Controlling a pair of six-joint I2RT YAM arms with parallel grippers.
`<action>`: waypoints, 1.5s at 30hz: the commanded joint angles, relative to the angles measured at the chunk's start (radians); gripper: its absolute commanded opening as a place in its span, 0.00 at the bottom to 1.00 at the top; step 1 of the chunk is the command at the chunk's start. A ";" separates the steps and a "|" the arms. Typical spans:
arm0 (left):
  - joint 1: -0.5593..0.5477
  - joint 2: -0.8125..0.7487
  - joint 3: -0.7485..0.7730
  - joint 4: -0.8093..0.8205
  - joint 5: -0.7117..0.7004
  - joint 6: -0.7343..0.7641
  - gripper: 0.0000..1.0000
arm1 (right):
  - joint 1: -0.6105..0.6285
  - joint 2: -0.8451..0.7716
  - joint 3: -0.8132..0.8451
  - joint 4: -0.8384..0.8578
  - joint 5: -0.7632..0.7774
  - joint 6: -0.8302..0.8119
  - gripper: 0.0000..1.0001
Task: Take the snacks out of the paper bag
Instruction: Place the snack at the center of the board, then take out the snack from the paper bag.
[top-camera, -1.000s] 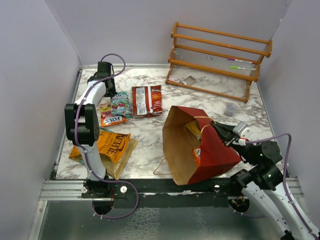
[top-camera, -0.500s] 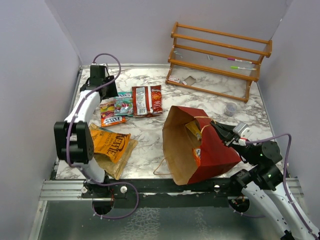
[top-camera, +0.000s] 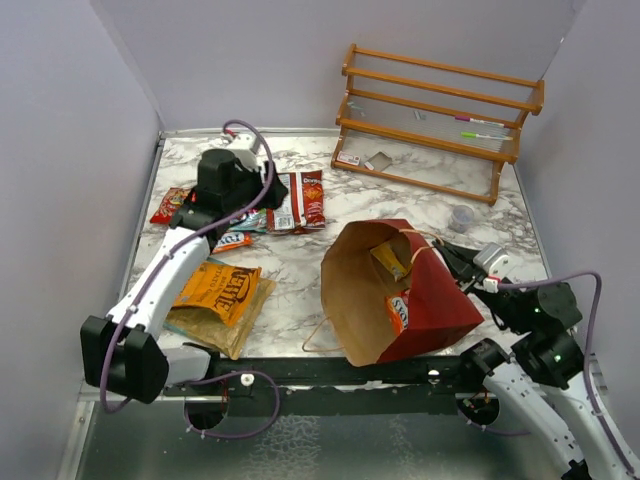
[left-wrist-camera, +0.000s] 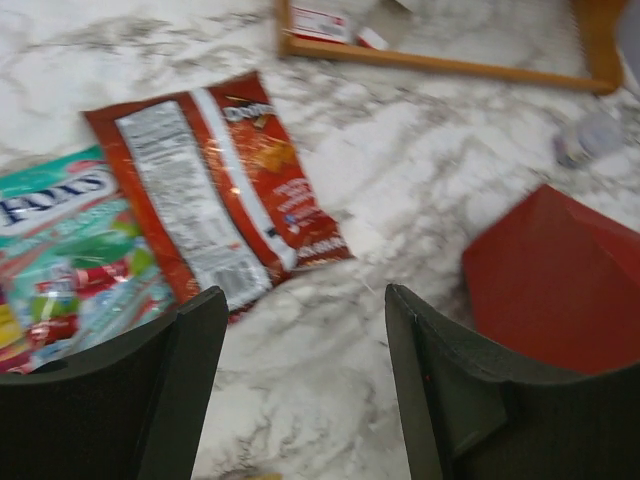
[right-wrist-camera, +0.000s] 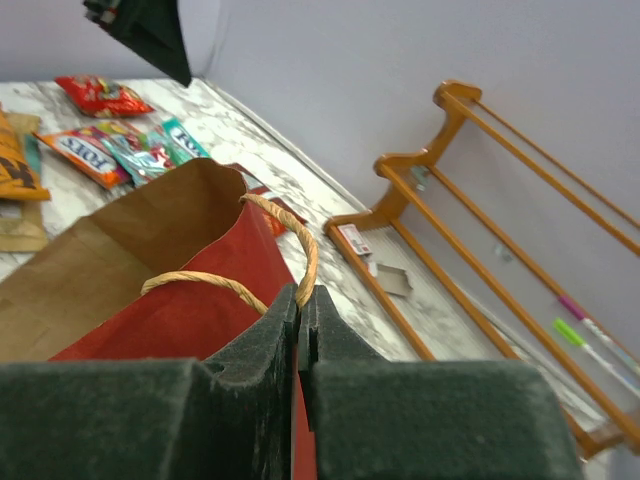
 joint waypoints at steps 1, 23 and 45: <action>-0.125 -0.123 -0.062 0.045 0.088 0.009 0.68 | 0.002 -0.009 0.112 -0.208 0.064 -0.122 0.02; -0.446 -0.507 -0.436 0.534 0.403 -0.128 0.68 | 0.002 -0.050 0.075 -0.166 0.032 -0.059 0.02; -1.036 0.102 -0.314 0.572 0.222 0.726 0.59 | 0.002 -0.113 0.016 -0.016 -0.034 0.008 0.02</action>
